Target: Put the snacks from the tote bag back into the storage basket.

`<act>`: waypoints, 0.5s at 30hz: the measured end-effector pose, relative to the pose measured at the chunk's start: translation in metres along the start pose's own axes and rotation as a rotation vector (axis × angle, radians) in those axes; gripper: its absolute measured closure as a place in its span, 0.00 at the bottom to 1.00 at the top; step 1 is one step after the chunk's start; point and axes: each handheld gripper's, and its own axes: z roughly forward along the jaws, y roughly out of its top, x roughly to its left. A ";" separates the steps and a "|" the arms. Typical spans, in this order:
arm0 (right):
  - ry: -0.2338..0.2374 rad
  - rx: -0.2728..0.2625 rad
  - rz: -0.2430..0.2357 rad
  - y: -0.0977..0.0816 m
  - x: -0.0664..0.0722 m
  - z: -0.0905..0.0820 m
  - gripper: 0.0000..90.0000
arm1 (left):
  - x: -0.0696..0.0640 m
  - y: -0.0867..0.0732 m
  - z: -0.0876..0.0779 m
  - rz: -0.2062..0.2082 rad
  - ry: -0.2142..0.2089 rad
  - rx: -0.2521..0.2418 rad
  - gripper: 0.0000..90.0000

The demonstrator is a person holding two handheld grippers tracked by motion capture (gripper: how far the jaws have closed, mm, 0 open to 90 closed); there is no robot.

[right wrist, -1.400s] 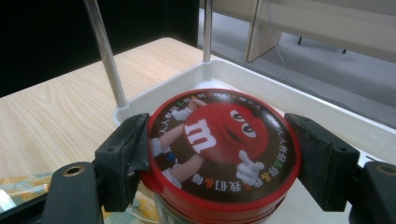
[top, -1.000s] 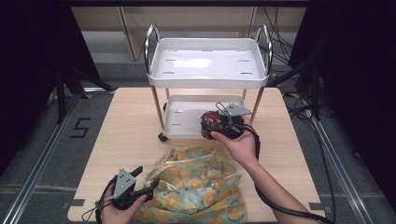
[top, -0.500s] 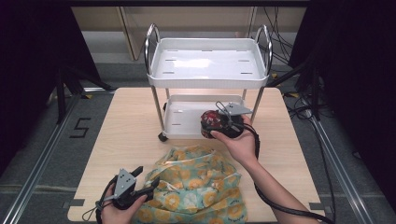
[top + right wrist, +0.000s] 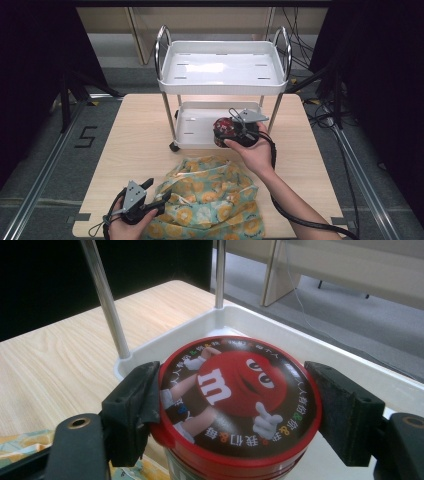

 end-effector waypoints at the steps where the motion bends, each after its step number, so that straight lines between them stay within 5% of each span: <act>1: 0.003 -0.004 0.009 0.000 0.001 0.001 0.30 | 0.000 0.000 0.000 0.001 0.000 0.000 0.29; 6: 0.001 -0.006 -0.023 0.001 -0.001 0.003 0.30 | 0.000 0.000 0.000 0.003 -0.003 0.000 0.29; 15: 0.010 -0.008 0.010 0.002 0.003 0.007 0.30 | 0.001 0.000 -0.001 -0.004 0.002 -0.003 0.29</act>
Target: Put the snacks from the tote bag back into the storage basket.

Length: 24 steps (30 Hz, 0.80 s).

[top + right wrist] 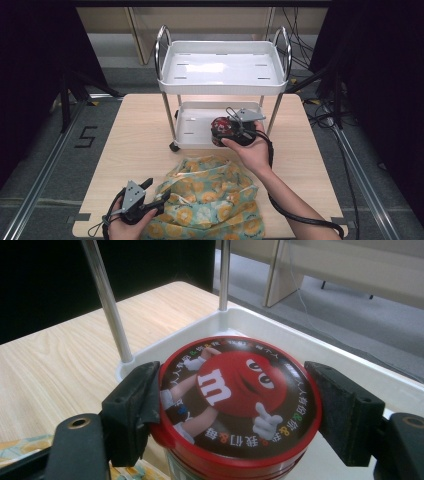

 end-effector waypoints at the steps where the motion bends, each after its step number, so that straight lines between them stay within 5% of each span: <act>1: -0.002 0.002 0.003 0.000 0.000 0.000 0.30 | 0.000 0.000 0.000 0.000 0.000 0.000 0.29; 19: -0.023 -0.013 -0.016 -0.002 -0.013 0.002 0.30 | 0.000 0.000 0.000 0.001 0.000 0.003 0.29; 20: -0.015 -0.012 0.027 -0.002 -0.011 0.002 0.30 | 0.000 0.000 0.000 0.001 0.000 0.004 0.29; 21: -0.036 -0.027 -0.014 -0.002 -0.013 0.002 0.30 | 0.000 0.000 0.000 0.000 0.000 0.003 0.29; 24: -0.024 -0.004 0.021 -0.003 -0.012 0.001 0.30 | 0.000 0.000 0.000 0.001 -0.001 0.003 0.29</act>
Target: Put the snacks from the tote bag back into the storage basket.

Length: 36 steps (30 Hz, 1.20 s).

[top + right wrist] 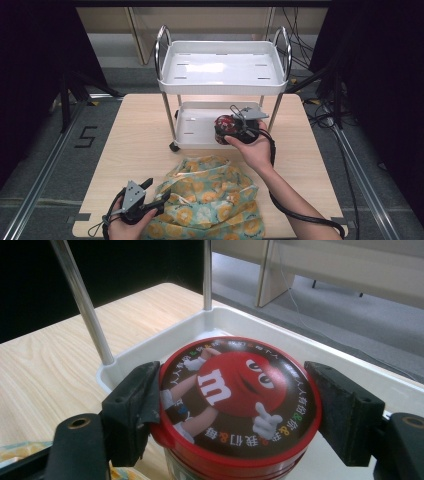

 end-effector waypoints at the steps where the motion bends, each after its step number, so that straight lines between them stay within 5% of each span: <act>1: 0.001 0.002 -0.027 0.000 -0.002 0.000 0.30 | 0.000 0.000 0.000 0.000 0.000 0.002 0.29; 7: 0.004 -0.003 0.002 0.001 -0.001 0.002 0.30 | 0.000 0.000 0.000 0.000 0.001 -0.002 0.29; 20: -0.019 -0.013 -0.032 0.003 -0.002 0.006 0.30 | 0.001 0.000 -0.001 -0.002 0.000 -0.003 0.29; 22: -0.018 -0.015 0.013 0.002 0.001 0.007 0.30 | 0.001 0.000 -0.001 0.003 -0.003 -0.002 0.29; 36: -0.034 -0.006 -0.010 0.002 -0.004 0.011 0.30 | 0.001 0.000 -0.001 -0.003 -0.002 -0.003 0.29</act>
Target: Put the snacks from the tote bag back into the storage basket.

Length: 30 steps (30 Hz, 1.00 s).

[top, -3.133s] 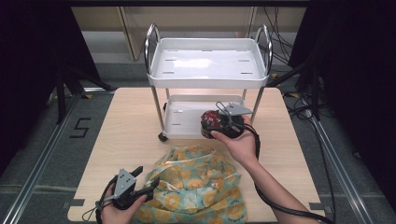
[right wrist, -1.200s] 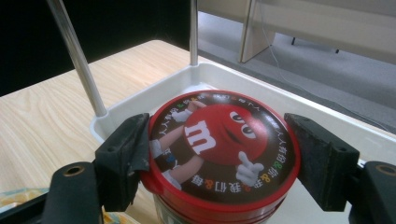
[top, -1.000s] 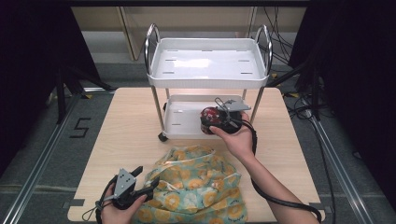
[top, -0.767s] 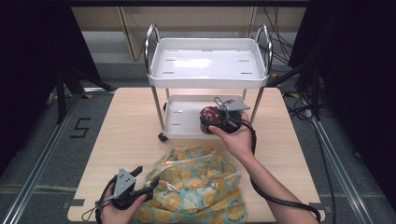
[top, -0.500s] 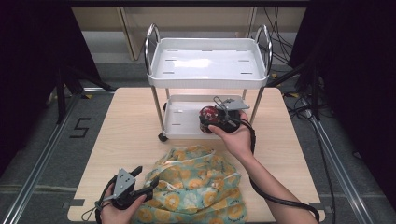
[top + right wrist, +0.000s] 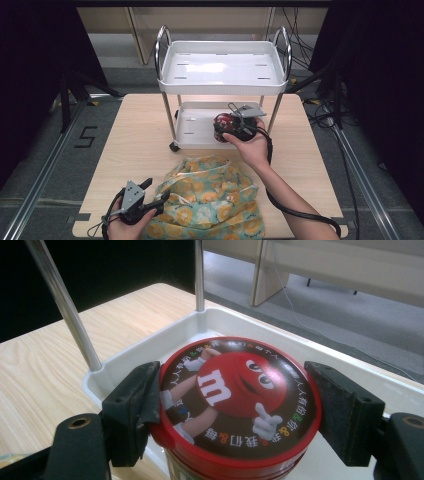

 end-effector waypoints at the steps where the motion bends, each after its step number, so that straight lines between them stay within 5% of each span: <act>1: -0.001 0.001 0.002 0.000 0.000 0.000 0.30 | 0.000 0.000 0.000 0.004 -0.002 0.000 0.29; 20: -0.005 0.007 0.013 0.000 -0.005 0.005 0.30 | 0.000 0.000 -0.001 0.006 0.004 0.002 0.29; 22: -0.038 0.006 -0.023 -0.001 -0.008 0.008 0.30 | 0.000 0.000 0.000 0.003 -0.003 -0.003 0.29; 25: -0.042 0.018 0.017 -0.001 -0.004 0.007 0.30 | 0.000 0.000 0.000 0.000 -0.001 0.000 0.29; 29: -0.043 0.006 -0.009 -0.001 -0.008 0.010 0.30 | 0.000 0.000 0.000 0.004 -0.003 -0.001 0.29; 30: -0.040 0.020 0.026 -0.002 -0.004 0.010 0.30 | 0.000 0.000 0.000 0.004 -0.003 0.000 0.29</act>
